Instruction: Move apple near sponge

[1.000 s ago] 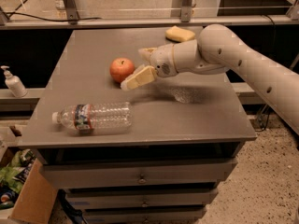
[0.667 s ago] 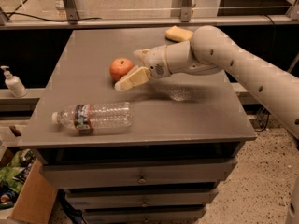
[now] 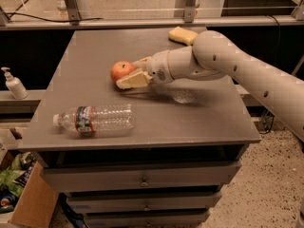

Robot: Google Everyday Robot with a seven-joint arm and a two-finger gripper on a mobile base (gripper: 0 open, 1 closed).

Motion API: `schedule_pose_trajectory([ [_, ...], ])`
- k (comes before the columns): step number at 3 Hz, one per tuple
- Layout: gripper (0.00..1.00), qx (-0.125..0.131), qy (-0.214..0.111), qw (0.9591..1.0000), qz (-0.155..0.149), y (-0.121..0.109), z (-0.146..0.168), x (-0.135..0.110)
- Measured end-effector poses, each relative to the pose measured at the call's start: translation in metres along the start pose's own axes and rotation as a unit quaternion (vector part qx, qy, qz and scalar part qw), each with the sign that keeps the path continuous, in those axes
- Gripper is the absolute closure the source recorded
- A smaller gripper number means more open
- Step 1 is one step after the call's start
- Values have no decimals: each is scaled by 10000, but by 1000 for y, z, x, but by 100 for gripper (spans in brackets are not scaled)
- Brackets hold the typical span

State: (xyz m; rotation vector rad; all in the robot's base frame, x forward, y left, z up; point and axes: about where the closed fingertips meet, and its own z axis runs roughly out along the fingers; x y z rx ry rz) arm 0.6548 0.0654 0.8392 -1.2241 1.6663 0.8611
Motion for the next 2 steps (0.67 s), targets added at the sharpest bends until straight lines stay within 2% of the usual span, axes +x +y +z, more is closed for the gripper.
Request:
schedule_pose_trajectory([
  [1,64,182,-24,9998,53,-2,-15,5],
  [2,87,588,-216,9980,100,-12,-52,3],
])
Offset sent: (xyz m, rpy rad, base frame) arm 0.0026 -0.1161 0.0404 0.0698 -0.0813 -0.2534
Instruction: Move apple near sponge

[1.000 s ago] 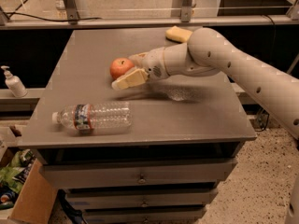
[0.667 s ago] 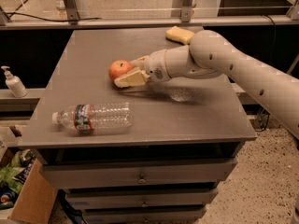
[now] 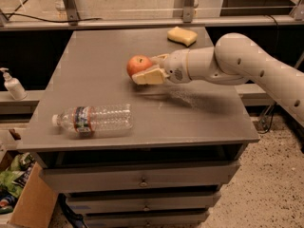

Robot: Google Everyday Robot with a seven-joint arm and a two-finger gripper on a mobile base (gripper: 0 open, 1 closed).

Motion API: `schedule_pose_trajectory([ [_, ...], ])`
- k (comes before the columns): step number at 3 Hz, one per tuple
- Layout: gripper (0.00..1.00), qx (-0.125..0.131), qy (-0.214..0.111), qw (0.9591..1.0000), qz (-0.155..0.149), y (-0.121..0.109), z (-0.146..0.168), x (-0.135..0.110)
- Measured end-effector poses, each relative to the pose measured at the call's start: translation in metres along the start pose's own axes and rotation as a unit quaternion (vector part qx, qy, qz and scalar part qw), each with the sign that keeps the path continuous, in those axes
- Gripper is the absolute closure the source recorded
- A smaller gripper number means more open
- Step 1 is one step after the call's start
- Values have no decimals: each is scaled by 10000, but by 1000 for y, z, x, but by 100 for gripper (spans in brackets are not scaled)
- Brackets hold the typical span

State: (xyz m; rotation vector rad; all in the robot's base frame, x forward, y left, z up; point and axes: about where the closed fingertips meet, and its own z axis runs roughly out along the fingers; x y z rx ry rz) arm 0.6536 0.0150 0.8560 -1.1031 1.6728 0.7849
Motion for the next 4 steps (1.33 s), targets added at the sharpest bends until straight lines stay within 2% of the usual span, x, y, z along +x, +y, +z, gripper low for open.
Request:
schedule_pose_trajectory([
  [1,100,687,-229,9974,53,-30,-64,-3],
  [2,100,686,-229,9974,53,-30,-64,-3],
  [3,100,766,-283,9967,-3,-39,-63,-5],
  [4,100,1047,-396,9937,-53,-74,-64,-9],
])
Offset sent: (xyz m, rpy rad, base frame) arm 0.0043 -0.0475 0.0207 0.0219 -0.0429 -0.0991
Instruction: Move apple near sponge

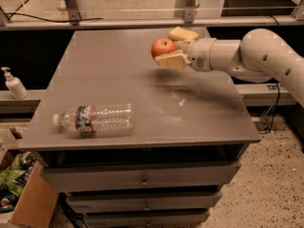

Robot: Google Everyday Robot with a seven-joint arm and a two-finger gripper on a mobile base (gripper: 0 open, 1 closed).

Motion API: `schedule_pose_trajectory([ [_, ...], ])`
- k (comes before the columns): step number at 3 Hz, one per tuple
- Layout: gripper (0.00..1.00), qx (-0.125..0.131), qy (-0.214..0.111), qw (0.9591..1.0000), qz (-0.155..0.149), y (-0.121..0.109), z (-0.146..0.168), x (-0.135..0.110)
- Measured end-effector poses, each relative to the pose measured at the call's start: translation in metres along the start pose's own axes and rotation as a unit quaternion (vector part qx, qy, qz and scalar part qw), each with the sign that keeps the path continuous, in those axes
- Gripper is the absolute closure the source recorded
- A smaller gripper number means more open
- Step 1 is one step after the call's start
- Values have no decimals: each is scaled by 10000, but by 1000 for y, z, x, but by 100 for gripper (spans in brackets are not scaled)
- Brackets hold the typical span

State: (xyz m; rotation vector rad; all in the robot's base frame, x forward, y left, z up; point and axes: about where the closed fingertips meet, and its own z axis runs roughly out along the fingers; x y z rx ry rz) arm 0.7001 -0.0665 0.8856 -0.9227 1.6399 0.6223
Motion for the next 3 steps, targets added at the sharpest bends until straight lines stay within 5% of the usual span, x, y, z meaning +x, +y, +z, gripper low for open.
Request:
schedule_pose_trajectory([
  [1,100,504,-46,9987,7,-52,-1,0],
  [3,100,1479,163,9888,103,-132,-28,17],
])
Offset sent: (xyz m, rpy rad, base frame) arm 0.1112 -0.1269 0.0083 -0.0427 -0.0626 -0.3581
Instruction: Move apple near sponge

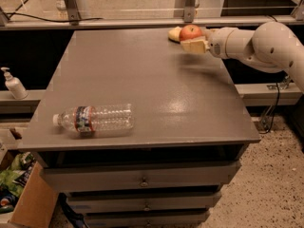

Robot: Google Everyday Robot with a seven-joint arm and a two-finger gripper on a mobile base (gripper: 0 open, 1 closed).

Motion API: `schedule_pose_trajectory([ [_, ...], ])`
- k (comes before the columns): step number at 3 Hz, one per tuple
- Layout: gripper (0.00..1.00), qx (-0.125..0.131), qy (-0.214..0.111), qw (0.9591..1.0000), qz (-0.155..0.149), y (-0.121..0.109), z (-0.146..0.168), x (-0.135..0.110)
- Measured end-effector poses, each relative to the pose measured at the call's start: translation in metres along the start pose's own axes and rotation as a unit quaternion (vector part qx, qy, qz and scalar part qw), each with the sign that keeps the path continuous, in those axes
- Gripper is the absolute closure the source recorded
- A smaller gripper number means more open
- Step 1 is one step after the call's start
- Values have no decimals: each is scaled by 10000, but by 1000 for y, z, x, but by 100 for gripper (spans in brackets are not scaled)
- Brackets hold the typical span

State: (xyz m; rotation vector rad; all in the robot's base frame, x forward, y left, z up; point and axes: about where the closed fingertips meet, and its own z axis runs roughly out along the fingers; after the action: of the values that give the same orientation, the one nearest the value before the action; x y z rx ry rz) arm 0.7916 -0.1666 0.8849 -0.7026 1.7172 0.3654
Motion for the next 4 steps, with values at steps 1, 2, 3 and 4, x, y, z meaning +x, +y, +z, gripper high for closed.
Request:
schedule_pose_trajectory([
  [1,100,269,151,9995,31,-22,-2,11],
  [2,100,447,269,9986,73,-34,4,19],
  [3,100,531,358,9979,134,-39,12,26],
  [4,100,588,418,9972,219,-40,21,31],
])
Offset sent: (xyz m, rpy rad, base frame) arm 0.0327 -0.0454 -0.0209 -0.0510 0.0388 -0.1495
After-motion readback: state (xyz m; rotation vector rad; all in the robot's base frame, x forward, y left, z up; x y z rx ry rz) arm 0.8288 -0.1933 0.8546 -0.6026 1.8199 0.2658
